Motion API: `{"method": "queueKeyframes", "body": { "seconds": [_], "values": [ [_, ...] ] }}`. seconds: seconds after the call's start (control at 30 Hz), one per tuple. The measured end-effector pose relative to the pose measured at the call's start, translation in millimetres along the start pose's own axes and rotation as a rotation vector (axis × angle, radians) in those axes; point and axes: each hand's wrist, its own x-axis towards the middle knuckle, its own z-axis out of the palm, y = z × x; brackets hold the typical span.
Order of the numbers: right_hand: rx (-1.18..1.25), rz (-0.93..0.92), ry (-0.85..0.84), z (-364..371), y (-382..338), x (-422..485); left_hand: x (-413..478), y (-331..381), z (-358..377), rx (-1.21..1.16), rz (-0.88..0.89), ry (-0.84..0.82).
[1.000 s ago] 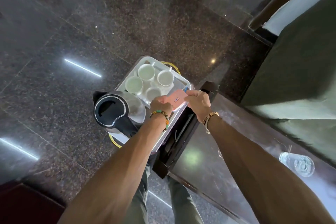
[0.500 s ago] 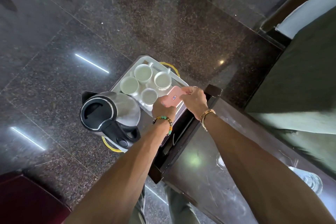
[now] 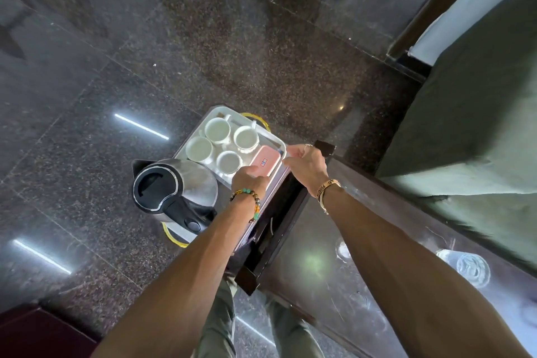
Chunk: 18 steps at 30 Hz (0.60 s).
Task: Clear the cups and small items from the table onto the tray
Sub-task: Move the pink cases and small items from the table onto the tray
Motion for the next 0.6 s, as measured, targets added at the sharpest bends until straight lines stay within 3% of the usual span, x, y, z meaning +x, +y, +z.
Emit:
{"method": "queueKeyframes", "body": {
  "seconds": [0.27,0.43,0.6],
  "values": [
    [0.036,-0.034,0.074,-36,-28,-80,-66,51,-37,0.0,0.172,-0.129],
    [0.114,-0.066,0.26,-57,-41,-132,-94,76,-54,-0.12,0.237,-0.222],
    [0.189,-0.077,0.434,-65,-38,-187,-124,84,-59,0.025,0.409,-0.317]
  ]
}}
